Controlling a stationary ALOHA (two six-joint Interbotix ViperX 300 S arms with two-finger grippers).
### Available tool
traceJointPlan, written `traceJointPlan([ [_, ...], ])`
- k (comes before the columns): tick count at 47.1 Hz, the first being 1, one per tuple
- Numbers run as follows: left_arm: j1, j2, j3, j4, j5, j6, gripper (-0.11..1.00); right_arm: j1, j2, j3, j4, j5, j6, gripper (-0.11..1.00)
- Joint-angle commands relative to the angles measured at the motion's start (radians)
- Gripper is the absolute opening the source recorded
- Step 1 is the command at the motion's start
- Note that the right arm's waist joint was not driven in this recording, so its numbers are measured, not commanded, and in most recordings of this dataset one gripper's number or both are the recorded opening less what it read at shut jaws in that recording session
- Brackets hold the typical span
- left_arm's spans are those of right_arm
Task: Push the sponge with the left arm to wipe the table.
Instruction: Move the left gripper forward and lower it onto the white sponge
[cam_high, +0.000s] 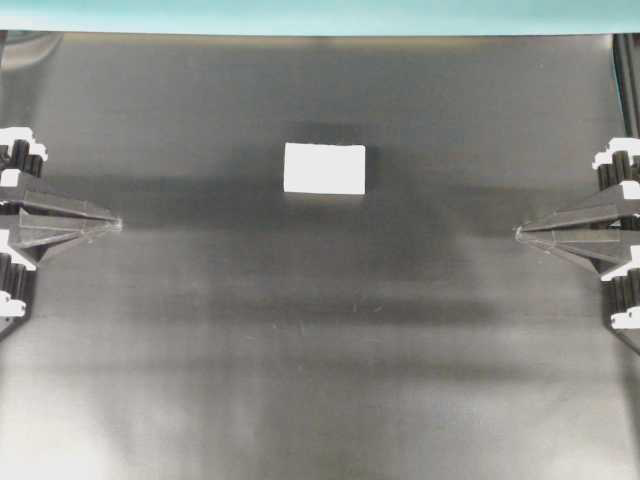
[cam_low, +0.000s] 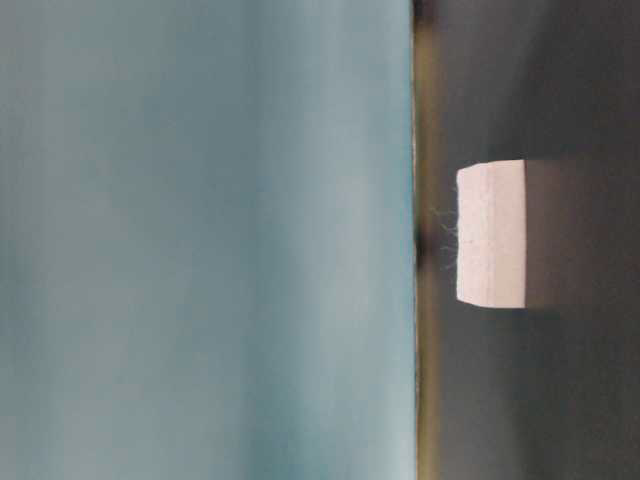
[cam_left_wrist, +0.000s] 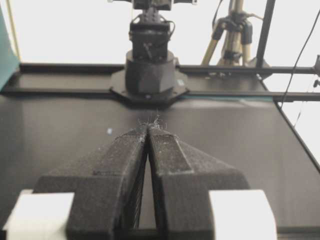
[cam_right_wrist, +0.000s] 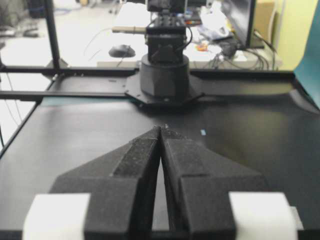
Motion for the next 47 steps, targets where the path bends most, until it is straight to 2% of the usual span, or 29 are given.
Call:
traceJointPlan([
  [1,0.003,0.003,-0.005,0.041,0.002,-0.02,0.05,0.0,0.006,-0.008,0.002,-0.008,-0.005,0.03],
  [7,0.003,0.005,-0.005,0.041,0.005,-0.028,0.0,0.0,-0.002,0.005,0.002,0.015,-0.002,0.01],
  [11,0.003,0.005,-0.003,0.041,0.005,-0.028,0.05,0.0,-0.011,0.008,0.003,0.038,-0.002,0.09],
  [15,0.005,0.006,-0.003,0.041,0.011,-0.029,0.23,0.0,-0.023,0.006,0.008,0.044,-0.002,0.29],
  [20,0.003,0.02,-0.002,0.041,0.015,-0.046,0.59,0.0,-0.037,0.008,0.008,0.048,-0.003,0.62],
  [22,0.003,0.044,-0.003,0.041,0.005,-0.06,0.66,0.0,-0.037,0.008,0.009,0.048,-0.003,0.7],
  [23,0.003,0.06,-0.003,0.041,0.0,-0.066,0.67,0.0,-0.037,0.011,0.008,0.048,-0.003,0.71],
  [28,0.018,0.153,-0.02,0.041,-0.034,-0.107,0.53,0.0,-0.031,0.014,0.009,0.055,-0.003,0.62],
  [36,0.074,0.341,-0.084,0.041,-0.089,-0.173,0.18,0.0,-0.031,0.02,0.009,0.077,-0.003,0.22],
  [40,0.107,0.433,-0.13,0.041,-0.092,-0.189,0.05,0.0,-0.034,0.021,0.009,0.094,-0.003,0.05],
  [42,0.123,0.474,-0.155,0.041,-0.094,-0.193,0.02,0.0,-0.035,0.021,0.008,0.101,-0.003,0.0],
  [47,0.158,0.591,-0.235,0.041,-0.094,-0.218,0.02,0.0,-0.037,0.023,0.008,0.114,-0.003,0.0],
])
